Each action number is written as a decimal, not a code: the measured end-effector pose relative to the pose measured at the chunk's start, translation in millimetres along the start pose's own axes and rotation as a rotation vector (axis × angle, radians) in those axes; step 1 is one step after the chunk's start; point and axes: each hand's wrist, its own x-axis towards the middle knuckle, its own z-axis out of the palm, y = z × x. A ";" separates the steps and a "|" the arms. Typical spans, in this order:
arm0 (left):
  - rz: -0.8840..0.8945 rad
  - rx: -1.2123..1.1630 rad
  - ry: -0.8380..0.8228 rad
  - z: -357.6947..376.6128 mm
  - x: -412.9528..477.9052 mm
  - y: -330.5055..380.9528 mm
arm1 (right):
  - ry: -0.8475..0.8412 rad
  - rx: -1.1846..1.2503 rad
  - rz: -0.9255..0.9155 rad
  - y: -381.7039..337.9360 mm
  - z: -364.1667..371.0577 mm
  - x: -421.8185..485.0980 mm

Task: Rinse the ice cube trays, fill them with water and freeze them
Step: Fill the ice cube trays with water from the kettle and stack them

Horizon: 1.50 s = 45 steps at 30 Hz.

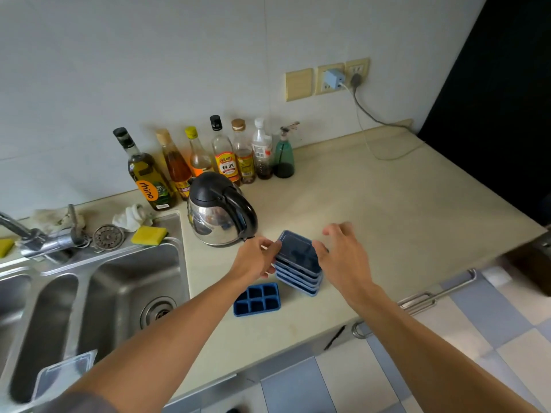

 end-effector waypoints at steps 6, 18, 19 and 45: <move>-0.025 0.023 0.183 -27.6 -5.5 -45.9 | -0.193 0.152 -0.324 -45.8 16.1 -39.1; -0.347 -0.274 -0.059 -36.1 -18.9 -137.6 | -0.625 -0.022 0.115 -34.8 115.8 -60.5; -0.348 -0.295 -0.059 -37.1 -20.9 -139.4 | -0.625 0.000 0.132 -36.3 120.1 -59.5; -0.509 -0.304 0.070 -277.2 59.4 -330.0 | -0.759 0.317 0.334 -247.0 367.3 -36.3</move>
